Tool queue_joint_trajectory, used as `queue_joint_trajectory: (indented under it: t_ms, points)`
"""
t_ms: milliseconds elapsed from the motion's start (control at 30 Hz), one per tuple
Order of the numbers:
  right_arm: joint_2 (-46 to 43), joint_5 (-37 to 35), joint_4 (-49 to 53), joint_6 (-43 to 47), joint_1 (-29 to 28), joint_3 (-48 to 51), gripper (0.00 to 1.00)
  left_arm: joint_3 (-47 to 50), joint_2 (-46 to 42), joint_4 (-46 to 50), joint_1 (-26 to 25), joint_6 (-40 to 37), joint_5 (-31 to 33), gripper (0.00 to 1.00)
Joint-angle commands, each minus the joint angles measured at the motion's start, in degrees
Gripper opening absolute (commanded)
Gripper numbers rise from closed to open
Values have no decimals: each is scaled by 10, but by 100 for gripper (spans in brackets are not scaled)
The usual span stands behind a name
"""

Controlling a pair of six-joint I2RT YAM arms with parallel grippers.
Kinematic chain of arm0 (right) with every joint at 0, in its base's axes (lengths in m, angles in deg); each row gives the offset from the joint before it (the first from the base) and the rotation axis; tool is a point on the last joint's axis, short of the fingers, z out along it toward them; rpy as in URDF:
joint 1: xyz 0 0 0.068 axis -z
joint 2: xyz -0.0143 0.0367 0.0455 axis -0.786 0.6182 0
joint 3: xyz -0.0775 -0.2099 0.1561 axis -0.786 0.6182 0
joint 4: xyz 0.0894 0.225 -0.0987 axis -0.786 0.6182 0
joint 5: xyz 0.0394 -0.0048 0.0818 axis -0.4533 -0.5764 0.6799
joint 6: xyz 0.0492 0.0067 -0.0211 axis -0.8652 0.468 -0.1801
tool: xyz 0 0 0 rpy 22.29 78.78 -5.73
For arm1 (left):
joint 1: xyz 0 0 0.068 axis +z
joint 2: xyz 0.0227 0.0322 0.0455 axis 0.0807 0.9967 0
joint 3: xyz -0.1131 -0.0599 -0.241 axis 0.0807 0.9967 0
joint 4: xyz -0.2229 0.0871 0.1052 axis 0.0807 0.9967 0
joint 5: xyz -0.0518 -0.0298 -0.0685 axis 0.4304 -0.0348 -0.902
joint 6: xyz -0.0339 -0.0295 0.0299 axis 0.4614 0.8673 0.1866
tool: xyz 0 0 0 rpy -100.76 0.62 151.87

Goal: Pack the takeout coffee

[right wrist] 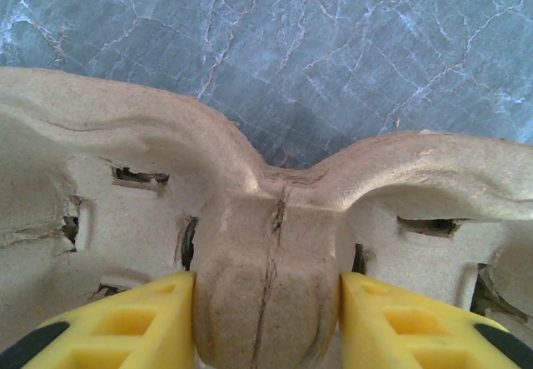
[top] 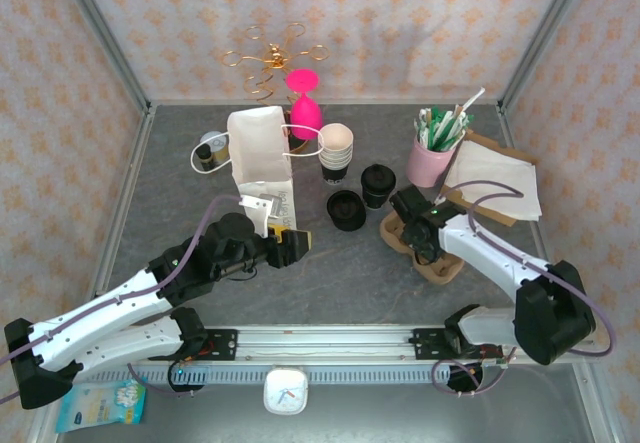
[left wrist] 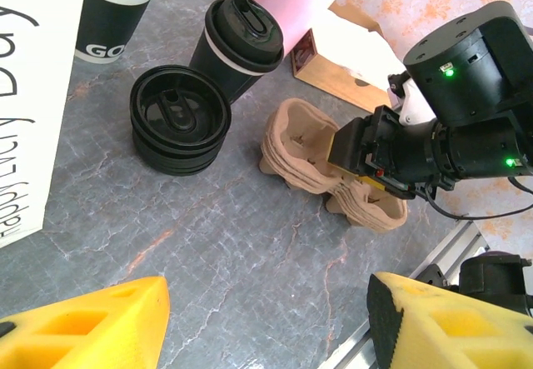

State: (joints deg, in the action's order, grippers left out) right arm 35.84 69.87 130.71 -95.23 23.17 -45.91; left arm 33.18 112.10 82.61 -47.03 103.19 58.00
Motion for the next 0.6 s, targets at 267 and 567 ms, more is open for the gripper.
queue_joint_trajectory:
  t_ms: [267, 567]
  points:
    - [-38, 46, 38, 74, 4, 0, 47, 6, -1, 6, 5, 0, -5, 66]
    - [-40, 82, 27, 105, 4, 28, 43, 13, 16, -31, 2, 36, -52, 62]
